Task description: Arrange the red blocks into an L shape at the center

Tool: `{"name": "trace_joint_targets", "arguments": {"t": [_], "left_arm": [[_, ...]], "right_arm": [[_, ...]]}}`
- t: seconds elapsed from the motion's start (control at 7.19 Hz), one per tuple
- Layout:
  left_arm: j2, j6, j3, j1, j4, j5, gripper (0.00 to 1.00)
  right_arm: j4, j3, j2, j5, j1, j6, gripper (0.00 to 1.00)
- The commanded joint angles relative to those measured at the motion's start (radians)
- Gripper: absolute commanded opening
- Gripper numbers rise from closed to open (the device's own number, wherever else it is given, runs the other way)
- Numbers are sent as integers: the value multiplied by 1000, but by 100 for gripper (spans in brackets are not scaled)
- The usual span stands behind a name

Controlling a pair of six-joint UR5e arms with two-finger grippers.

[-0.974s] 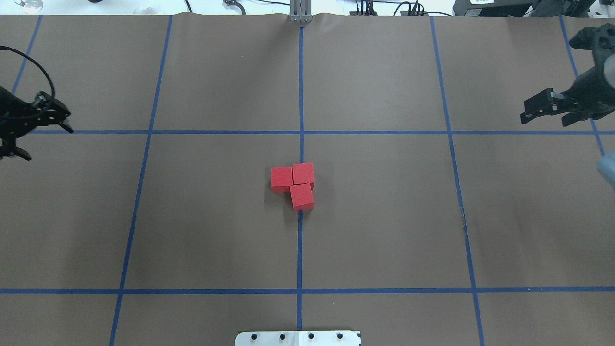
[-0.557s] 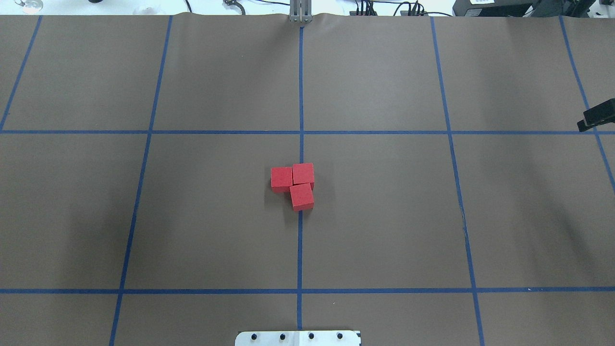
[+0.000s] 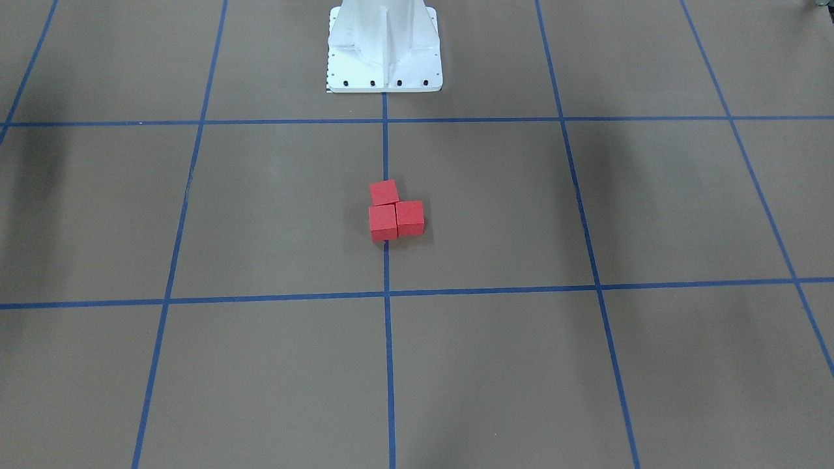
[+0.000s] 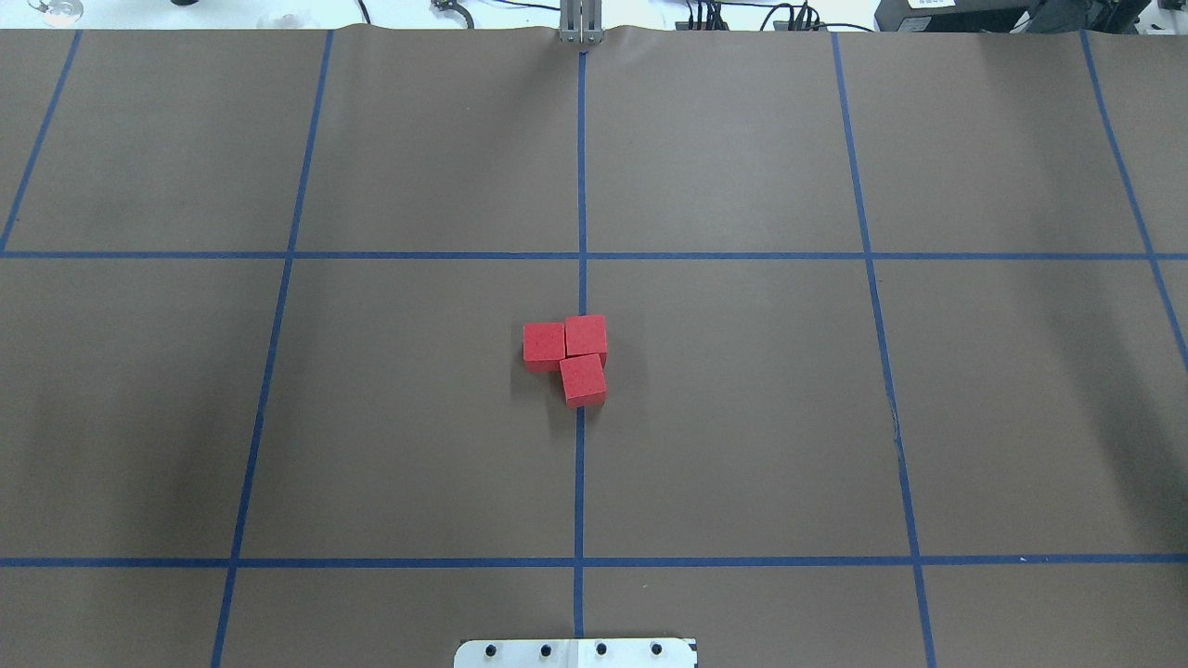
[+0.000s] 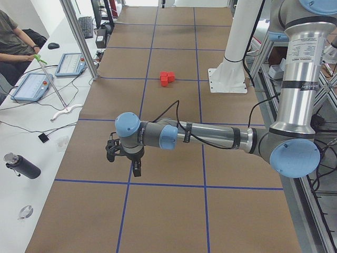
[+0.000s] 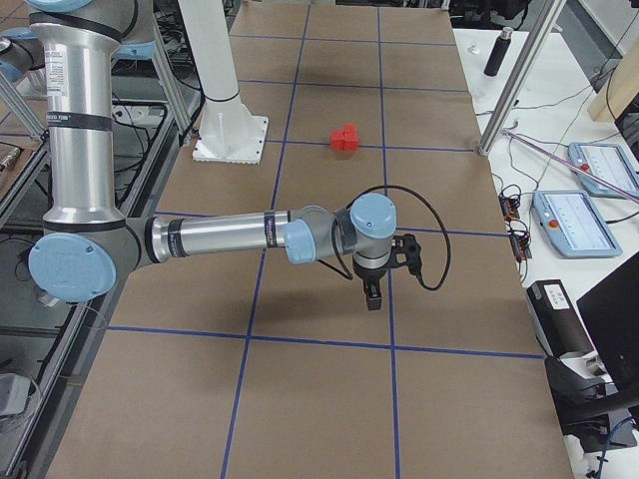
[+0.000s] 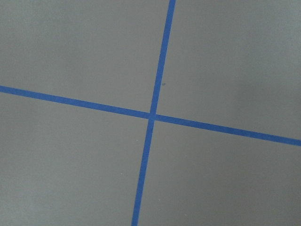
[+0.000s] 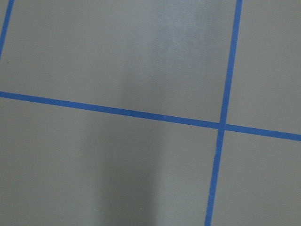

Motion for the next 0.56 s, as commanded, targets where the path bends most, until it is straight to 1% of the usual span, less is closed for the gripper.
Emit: {"name": "trace_joint_targets", "arguments": {"t": [0.0, 0.14, 0.42], "left_arm": [[-2, 90, 45, -27, 3, -30, 100], [-4, 87, 33, -28, 6, -109, 100], [1, 86, 4, -28, 8, -108, 100]], "right_arm": [[-117, -58, 95, 5, 22, -64, 100], [-200, -55, 143, 2, 24, -66, 100], [-193, -44, 131, 2, 24, -66, 100]]}}
